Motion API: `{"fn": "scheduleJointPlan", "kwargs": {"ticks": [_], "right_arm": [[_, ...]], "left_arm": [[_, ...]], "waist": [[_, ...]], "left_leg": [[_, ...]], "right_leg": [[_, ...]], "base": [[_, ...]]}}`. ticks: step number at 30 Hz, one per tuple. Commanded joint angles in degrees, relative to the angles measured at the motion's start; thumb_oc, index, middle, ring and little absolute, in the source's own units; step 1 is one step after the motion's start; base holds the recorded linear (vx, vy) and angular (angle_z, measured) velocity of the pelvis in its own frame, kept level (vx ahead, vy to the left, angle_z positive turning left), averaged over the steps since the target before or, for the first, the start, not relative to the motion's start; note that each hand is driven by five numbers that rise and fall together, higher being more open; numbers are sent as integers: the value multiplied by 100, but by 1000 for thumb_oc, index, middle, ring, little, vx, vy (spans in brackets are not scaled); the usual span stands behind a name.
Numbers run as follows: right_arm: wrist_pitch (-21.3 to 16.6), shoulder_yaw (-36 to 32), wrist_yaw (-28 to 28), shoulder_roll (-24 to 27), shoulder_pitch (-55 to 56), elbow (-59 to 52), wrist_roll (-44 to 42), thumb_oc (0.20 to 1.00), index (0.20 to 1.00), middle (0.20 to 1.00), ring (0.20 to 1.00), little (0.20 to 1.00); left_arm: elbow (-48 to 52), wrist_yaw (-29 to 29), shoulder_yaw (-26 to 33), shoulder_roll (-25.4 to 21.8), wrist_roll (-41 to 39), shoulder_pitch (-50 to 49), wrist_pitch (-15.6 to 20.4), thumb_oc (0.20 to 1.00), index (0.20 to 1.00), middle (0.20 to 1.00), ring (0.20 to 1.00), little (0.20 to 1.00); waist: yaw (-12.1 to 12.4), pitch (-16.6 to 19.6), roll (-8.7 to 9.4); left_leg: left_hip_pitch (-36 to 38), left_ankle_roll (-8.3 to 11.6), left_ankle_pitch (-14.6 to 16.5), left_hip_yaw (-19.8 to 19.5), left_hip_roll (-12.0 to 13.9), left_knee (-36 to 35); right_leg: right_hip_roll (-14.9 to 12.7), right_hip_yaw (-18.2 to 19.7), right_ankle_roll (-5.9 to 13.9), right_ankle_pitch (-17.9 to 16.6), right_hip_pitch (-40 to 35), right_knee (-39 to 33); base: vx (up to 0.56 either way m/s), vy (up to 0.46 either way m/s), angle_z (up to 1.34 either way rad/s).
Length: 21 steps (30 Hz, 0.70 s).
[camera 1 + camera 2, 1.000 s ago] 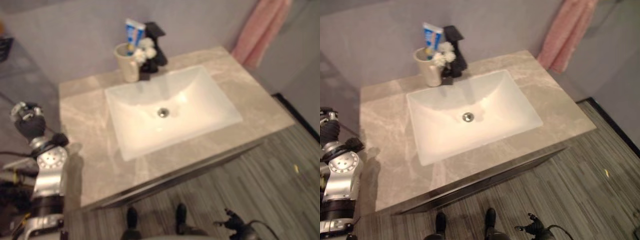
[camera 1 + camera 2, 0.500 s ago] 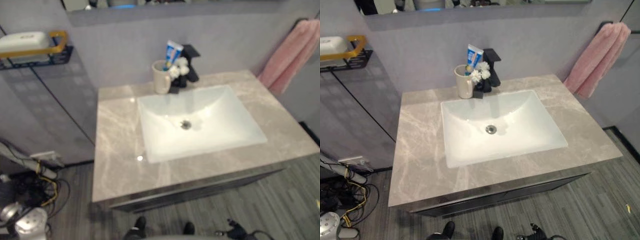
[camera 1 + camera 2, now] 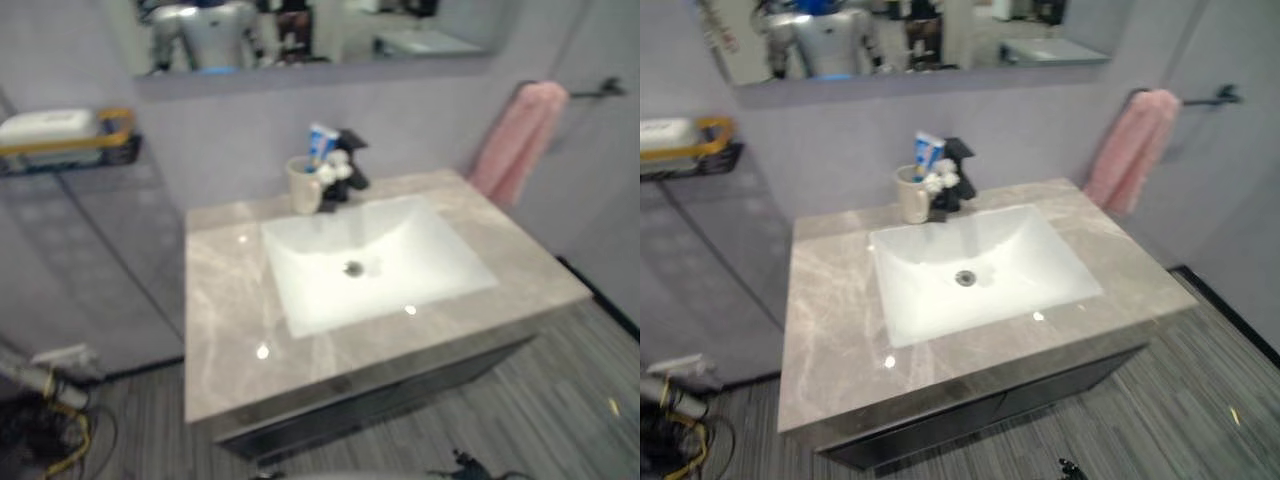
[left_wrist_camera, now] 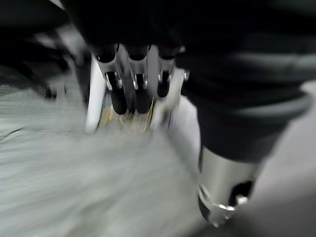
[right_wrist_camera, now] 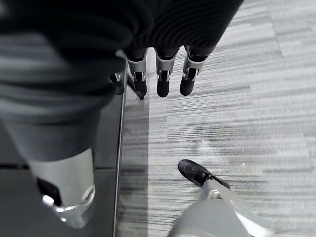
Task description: Put brush and paste in cup on sink, flatten towel.
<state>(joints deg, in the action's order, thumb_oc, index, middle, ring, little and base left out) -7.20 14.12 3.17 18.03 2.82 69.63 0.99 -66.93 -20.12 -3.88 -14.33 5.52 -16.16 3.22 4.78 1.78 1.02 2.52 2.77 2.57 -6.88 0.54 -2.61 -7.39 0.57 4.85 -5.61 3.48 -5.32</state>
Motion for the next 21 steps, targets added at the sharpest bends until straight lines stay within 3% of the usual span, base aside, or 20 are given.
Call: {"fn": "scheduleJointPlan", "kwargs": {"ticks": [1, 4, 8, 10, 13, 16, 21], "right_arm": [[45, 110, 23, 172, -279, 283, 381, 1000, 1000, 1000, 1000, 1000], [99, 251, -58, 164, -344, 333, 532, 1000, 1000, 1000, 1000, 1000], [146, 287, -60, 30, -375, 487, 544, 1000, 1000, 1000, 1000, 1000], [173, 331, -53, -38, -442, 526, 525, 1000, 1000, 1000, 1000, 1000], [170, 364, -60, -24, -510, 623, 551, 1000, 1000, 1000, 1000, 1000], [155, 453, -59, -43, -538, 560, 578, 1000, 1000, 1000, 1000, 1000], [129, 332, 48, 61, -636, 465, 470, 1000, 1000, 1000, 1000, 1000]], "left_arm": [[-166, 643, -38, -6, 218, 314, -67, 1000, 1000, 1000, 1000, 1000], [-811, 1085, -390, 156, 331, 518, -134, 1000, 1000, 1000, 1000, 1000], [-1118, 1212, -720, 243, 704, 711, -197, 1000, 1000, 1000, 1000, 1000], [-1238, 1187, -871, 236, 904, 800, -215, 1000, 1000, 1000, 1000, 1000], [-1063, 1125, -1016, 227, 967, 939, -172, 1000, 1000, 1000, 1000, 1000], [-983, 1134, -1139, 184, 993, 1037, -103, 1000, 1000, 1000, 1000, 1000], [-868, 1035, -1326, 210, 1172, 1044, -61, 1000, 1000, 1000, 1000, 1000]], "waist": [[-110, -20, -93], [-274, 64, -165], [-316, 95, -176], [-292, 93, -163], [-172, 70, -156], [-129, 30, -138], [-98, -126, -312]], "left_leg": [[-145, -605, 506, -387, -307, 443], [-47, -653, 531, -150, -284, 364], [97, -713, 556, -13, -271, 277], [81, -730, 551, -138, -338, 342], [-84, -717, 526, -707, -586, 525], [-156, -734, 555, -708, -674, 636], [-200, -904, 629, -182, -811, 663]], "right_leg": [[677, -277, -106, 527, -212, 96], [729, 2, -94, 494, -125, 140], [817, 305, -75, 480, -58, 242], [860, 484, -43, 435, 10, 288], [861, 628, 40, 332, 297, 447], [855, 802, 138, 218, 446, 482], [786, 1047, 411, -51, 786, 663]], "base": [[-41, 79, -97], [-35, 50, -70], [-68, 4, -65], [-95, -9, -35], [-150, 5, -51], [-163, 10, -73], [-169, 63, -76]]}}
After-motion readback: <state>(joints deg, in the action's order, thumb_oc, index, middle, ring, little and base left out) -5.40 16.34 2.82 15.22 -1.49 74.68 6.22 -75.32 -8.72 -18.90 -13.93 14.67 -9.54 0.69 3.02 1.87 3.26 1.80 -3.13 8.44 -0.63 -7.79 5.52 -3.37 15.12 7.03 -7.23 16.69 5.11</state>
